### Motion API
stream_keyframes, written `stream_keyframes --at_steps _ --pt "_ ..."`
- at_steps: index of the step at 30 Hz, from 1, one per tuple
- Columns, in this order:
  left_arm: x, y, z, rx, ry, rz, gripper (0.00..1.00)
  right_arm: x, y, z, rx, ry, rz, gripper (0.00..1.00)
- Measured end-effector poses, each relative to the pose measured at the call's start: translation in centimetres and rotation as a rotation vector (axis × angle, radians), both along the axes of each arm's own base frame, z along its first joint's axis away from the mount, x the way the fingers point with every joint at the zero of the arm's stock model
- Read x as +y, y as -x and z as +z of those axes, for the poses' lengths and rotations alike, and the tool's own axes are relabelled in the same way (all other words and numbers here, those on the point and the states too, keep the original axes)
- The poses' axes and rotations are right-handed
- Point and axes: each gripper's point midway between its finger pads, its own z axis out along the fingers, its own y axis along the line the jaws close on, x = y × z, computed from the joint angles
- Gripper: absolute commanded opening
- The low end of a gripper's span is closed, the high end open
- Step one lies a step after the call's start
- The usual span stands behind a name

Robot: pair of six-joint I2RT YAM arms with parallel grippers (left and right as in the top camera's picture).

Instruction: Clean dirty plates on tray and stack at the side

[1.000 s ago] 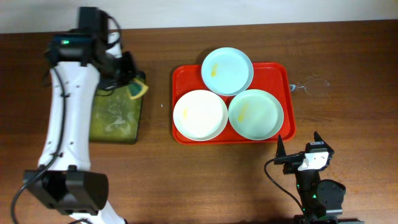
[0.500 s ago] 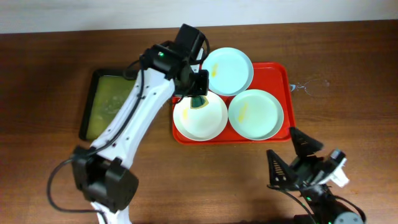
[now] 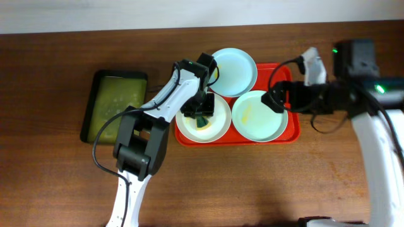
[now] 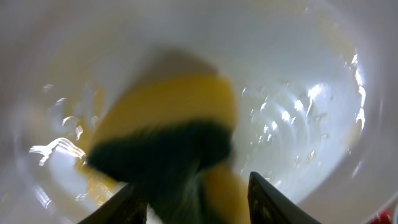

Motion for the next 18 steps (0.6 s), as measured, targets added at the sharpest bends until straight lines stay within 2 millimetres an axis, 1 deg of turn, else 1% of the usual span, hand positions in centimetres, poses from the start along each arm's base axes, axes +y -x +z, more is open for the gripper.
stream_keyframes --at_steps 1,2,3,4,5,6,7,8,9,10,11,12,14,15,16,17,18 --pt "0.4 0.0 0.7 0.014 -0.002 0.008 0.50 0.0 -0.5 -1.3 0.034 0.038 -0.001 0.98" --pt "0.9 -0.6 1.9 0.012 0.006 0.028 0.52 0.3 -1.2 -2.6 0.048 0.090 0.008 0.99" --pt "1.8 -1.7 3.4 -0.001 0.019 0.058 0.52 0.5 -1.6 -2.8 0.036 0.115 0.015 1.00" --pt "2.8 -2.4 4.7 -0.011 0.027 0.084 0.65 0.8 -2.6 -2.5 -0.012 0.127 0.014 0.96" --pt "4.2 -3.0 6.1 -0.016 0.028 0.119 0.79 1.1 -4.2 -1.8 -0.084 0.128 0.009 0.83" --pt "5.7 -3.6 7.4 -0.033 0.034 0.150 0.91 1.2 -5.2 -1.4 -0.126 0.127 -0.005 0.74" --pt "6.9 -3.7 8.1 -0.034 0.030 0.176 0.96 1.2 -6.2 -1.0 -0.163 0.127 -0.018 0.71" --pt "8.5 -3.6 8.6 -0.022 0.011 0.204 0.98 1.3 -7.1 -1.0 -0.183 0.126 -0.028 0.71" --pt "9.8 -3.4 8.6 -0.005 -0.007 0.227 0.99 1.6 -7.7 -1.7 -0.177 0.130 -0.025 0.71" --pt "10.6 -3.3 8.5 0.004 -0.018 0.241 1.00 2.6 -8.5 -3.5 -0.149 0.136 -0.004 0.71" --pt "11.2 -3.2 8.4 0.014 -0.027 0.252 1.00 3.6 -9.2 -5.3 -0.120 0.142 0.020 0.67" --pt "11.6 -3.0 8.2 0.025 -0.035 0.258 1.00 5.2 -10.0 -7.8 -0.084 0.147 0.055 0.62" --pt "11.6 -2.6 8.0 0.039 -0.043 0.250 0.99 8.6 -11.1 -13.2 -0.019 0.159 0.130 0.61" --pt "11.6 -2.5 7.9 0.042 -0.043 0.236 0.98 9.6 -11.3 -14.6 -0.008 0.163 0.149 0.61" --pt "11.5 -2.5 7.9 0.042 -0.043 0.228 0.96 10.4 -11.5 -15.9 -0.002 0.172 0.164 0.57" --pt "11.5 -2.5 7.9 0.041 -0.043 0.226 0.95 10.8 -11.7 -16.9 0.003 0.183 0.173 0.54" --pt "11.4 -2.4 7.9 0.041 -0.043 0.222 0.94 11.0 -11.7 -18.3 0.023 0.195 0.179 0.54"
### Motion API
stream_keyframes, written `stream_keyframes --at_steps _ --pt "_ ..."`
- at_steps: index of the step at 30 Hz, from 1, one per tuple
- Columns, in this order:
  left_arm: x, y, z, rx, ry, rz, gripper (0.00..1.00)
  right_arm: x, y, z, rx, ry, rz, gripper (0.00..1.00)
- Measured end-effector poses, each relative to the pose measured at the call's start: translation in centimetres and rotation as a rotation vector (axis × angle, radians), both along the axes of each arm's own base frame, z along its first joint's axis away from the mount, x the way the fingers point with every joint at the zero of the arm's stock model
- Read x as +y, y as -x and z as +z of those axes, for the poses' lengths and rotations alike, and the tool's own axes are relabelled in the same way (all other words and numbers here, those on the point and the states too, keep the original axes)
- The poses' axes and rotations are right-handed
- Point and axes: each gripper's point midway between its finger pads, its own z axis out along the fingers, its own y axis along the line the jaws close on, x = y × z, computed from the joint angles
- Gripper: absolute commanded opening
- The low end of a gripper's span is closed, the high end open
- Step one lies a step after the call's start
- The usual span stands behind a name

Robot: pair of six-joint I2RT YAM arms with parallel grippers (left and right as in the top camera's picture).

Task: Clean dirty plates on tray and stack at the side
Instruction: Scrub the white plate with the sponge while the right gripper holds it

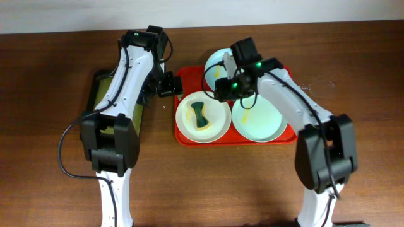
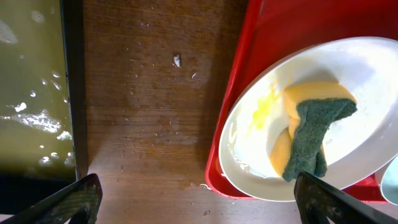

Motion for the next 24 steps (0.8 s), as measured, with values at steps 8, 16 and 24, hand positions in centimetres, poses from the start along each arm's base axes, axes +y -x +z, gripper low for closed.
stream_keyframes --at_steps 8,16,24 --pt "-0.1 -0.5 0.0 -0.022 0.005 -0.004 0.75 -0.8 1.4 -6.9 0.138 0.085 0.056 0.54" --pt "-3.0 -0.3 -1.8 -0.039 0.033 -0.074 0.47 -3.7 4.2 -7.4 0.282 0.181 -0.001 0.18" --pt "-10.2 2.5 -7.8 -0.032 0.148 -0.145 0.50 -3.8 4.3 -7.6 0.294 0.181 -0.017 0.17"
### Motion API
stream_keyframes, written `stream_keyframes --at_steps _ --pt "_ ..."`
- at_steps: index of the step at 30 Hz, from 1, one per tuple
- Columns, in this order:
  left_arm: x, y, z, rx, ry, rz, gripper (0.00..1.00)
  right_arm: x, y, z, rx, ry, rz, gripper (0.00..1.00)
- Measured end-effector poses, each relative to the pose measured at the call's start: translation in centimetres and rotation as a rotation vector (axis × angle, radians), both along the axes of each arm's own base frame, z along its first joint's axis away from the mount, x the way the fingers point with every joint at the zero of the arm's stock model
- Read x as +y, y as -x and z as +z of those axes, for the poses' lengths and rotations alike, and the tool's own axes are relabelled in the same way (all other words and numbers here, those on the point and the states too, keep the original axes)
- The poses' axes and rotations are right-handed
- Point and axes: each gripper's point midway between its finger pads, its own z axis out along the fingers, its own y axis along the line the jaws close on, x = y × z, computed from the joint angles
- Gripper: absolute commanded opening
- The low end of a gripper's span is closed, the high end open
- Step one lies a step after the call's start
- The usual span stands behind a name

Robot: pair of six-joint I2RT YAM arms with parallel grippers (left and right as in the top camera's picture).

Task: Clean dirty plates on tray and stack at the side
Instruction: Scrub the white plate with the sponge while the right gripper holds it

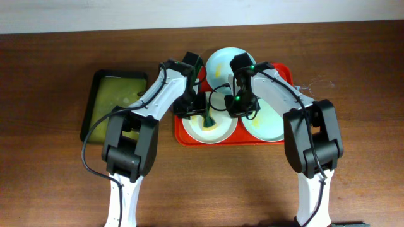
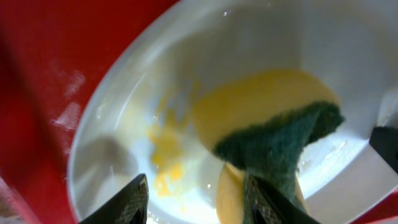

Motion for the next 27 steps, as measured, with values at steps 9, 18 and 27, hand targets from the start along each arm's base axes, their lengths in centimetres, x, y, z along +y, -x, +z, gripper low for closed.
stream_keyframes --at_steps 9,18,27 --pt "-0.7 0.1 1.0 0.010 0.011 0.013 0.54 0.0 -0.1 0.0 0.001 -0.005 -0.007 0.18" --pt "-2.3 -1.0 2.1 -0.070 0.085 0.044 0.55 0.0 0.0 0.0 0.002 -0.007 -0.007 0.19" --pt "-3.0 0.5 -0.5 -0.053 0.073 0.099 0.00 0.0 -0.1 0.0 0.003 -0.008 -0.014 0.18"
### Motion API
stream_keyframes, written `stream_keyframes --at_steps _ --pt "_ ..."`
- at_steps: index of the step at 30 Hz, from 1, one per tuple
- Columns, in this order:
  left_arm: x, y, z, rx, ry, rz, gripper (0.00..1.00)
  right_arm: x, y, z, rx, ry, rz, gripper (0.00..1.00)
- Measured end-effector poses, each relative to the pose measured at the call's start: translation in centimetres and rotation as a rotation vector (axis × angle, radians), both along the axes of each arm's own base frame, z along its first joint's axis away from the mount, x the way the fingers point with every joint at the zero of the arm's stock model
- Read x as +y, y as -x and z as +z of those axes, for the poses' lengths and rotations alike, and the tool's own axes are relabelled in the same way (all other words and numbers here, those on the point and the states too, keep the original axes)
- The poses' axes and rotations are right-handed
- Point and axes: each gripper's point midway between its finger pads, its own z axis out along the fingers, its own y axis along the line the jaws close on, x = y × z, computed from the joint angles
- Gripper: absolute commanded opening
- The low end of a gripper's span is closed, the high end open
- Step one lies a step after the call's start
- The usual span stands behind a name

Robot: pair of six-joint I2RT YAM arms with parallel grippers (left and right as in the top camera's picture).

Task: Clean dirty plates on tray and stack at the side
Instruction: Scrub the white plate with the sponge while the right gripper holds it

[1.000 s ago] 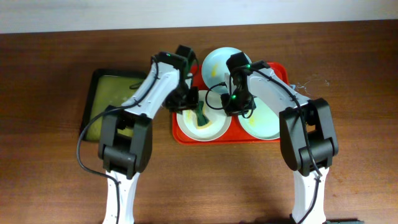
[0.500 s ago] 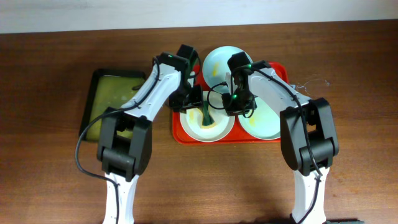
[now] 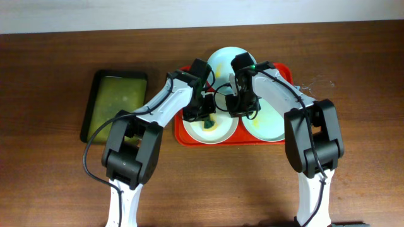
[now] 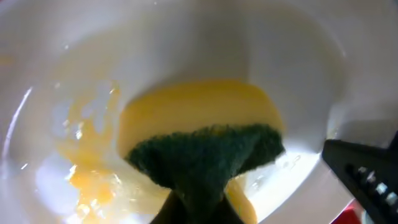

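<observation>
A white plate (image 3: 221, 131) sits at the front left of the red tray (image 3: 278, 140). My left gripper (image 3: 206, 120) reaches into it, shut on a yellow sponge with a green scouring face (image 3: 207, 125). In the left wrist view the sponge (image 4: 199, 124) is pinched at the bottom of the frame by my left gripper (image 4: 199, 211) and presses on the plate (image 4: 186, 37). Yellow residue (image 4: 87, 177) is smeared to its left. My right gripper (image 3: 235, 108) sits on the plate's right rim, and one black finger (image 4: 367, 174) shows there.
Two pale blue plates share the tray, one at the back (image 3: 230, 63) and one at the right (image 3: 268, 123), partly under my right arm. A dark tub of greenish water (image 3: 117, 101) stands on the table to the left of the tray.
My left gripper and the sponge have shifted slightly right, toward the plate's middle, and the sponge is closer to the plate. The right gripper stays at the plate's right rim.
At first my left gripper held the sponge in the white plate, with the right gripper off at the tray's right side. Then the sponge lay loose in the plate, my left gripper open beside the tray. Later it gripped the sponge again, with the right gripper at the rim, as now.
</observation>
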Motion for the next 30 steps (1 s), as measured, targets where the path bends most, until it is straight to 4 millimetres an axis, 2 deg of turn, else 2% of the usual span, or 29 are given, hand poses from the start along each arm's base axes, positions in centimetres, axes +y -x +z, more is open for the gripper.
stream_keyframes --at_steps 3,6,10,12,14,15,17,20,21,23,25,28,30 --pt "1.1 0.5 0.3 0.035 -0.043 0.011 0.00 0.0 0.0 0.0 0.000 0.000 0.000 0.18" --pt "1.6 -0.1 0.4 0.011 -0.061 0.019 0.00 0.0 0.0 0.0 0.000 0.000 0.000 0.18" --pt "0.3 -1.5 -0.1 -0.088 -0.055 0.003 0.00 0.0 0.0 0.0 0.000 0.001 -0.002 0.18" --pt "0.4 -1.3 -0.2 -0.117 -0.065 0.000 0.00 0.0 0.0 0.0 0.001 0.001 -0.003 0.18" --pt "2.2 -0.5 -0.4 -0.101 -0.169 0.002 0.00 0.0 0.0 0.0 0.001 0.000 -0.003 0.18" --pt "4.1 0.4 -0.3 -0.081 -0.270 0.001 0.00 0.0 0.0 0.0 0.001 -0.002 -0.003 0.18" --pt "6.9 1.0 -0.2 -0.064 -0.391 0.011 0.00 0.0 0.0 0.0 0.001 -0.004 -0.003 0.18" --pt "8.5 0.5 0.6 -0.080 -0.430 0.036 0.00 0.4 0.0 0.1 0.002 -0.020 0.000 0.18" --pt "8.6 -0.1 1.6 -0.101 -0.403 0.054 0.00 0.4 0.0 0.1 0.003 -0.022 -0.001 0.18" --pt "7.1 -1.1 3.2 -0.139 -0.282 0.076 0.00 0.4 0.0 0.1 0.004 -0.022 -0.003 0.18" --pt "4.3 -1.7 4.0 -0.165 -0.147 0.063 0.00 0.4 0.0 0.1 0.005 -0.022 -0.009 0.18" --pt "1.3 -0.6 3.8 -0.156 -0.070 0.007 0.00 0.4 0.0 0.1 0.006 -0.022 -0.013 0.18" --pt "0.1 0.6 3.1 -0.143 -0.059 -0.028 0.00 0.4 0.0 0.1 0.006 -0.022 -0.013 0.18"
